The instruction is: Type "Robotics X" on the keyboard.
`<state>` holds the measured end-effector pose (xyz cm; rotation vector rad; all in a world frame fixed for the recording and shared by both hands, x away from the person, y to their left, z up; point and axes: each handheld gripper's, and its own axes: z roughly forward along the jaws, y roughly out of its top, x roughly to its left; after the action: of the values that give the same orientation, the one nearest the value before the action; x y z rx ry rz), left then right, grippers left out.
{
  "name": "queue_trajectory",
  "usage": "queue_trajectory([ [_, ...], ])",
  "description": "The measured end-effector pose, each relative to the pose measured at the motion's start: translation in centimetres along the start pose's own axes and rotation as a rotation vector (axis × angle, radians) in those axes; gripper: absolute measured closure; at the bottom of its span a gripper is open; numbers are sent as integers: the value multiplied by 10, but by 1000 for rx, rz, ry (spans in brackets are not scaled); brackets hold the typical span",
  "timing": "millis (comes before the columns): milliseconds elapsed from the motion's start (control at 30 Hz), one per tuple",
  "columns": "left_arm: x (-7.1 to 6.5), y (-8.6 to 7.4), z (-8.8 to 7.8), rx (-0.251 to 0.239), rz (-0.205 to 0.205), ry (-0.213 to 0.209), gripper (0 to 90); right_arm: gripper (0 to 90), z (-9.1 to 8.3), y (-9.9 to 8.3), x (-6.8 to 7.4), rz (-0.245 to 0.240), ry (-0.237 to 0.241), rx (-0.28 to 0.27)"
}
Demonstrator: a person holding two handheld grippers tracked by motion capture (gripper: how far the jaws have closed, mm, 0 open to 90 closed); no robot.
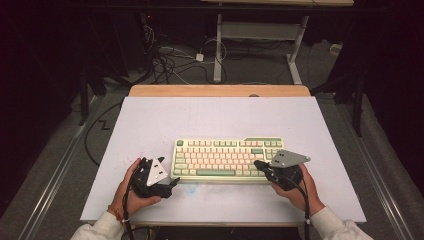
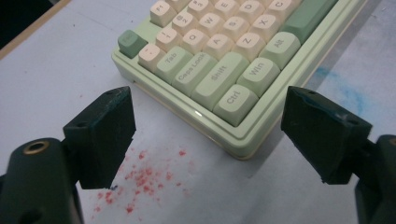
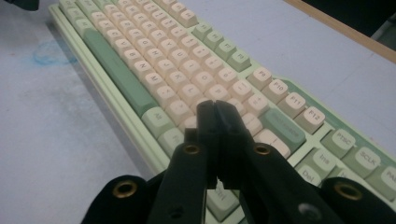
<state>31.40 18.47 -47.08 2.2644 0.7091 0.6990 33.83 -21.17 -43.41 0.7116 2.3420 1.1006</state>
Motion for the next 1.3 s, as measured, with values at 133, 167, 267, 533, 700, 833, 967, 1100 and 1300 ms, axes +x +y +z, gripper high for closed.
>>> queue_trajectory([
  [133, 0, -2, -1, 7, 6, -3, 170, 900, 12, 10, -4, -5, 0, 22],
  [167, 0, -2, -1, 5, 5, -3, 171, 900, 15, 13, -5, -5, 6, 27],
  [267, 1, -4, -2, 3, -5, -2, 171, 900, 24, 21, -7, -9, 9, 33],
  [533, 3, -5, -3, 0, -17, 5, 171, 900, 50, 37, -7, -29, 33, 55],
  [700, 5, -7, -4, 6, -25, 6, 171, 900, 66, 43, -6, -37, 45, 77],
  [833, 5, -9, -6, 3, -25, 8, 171, 900, 75, 48, 0, -52, 57, 94],
  [967, 4, -8, -7, 0, -24, 3, 171, 900, 82, 50, 6, -74, 58, 110],
  [1100, 3, -8, -5, 10, -14, -1, 171, 900, 89, 51, 8, -77, 52, 126],
  [1300, 1, -8, -1, 24, -2, -14, 171, 900, 96, 50, 5, -66, 46, 136],
])
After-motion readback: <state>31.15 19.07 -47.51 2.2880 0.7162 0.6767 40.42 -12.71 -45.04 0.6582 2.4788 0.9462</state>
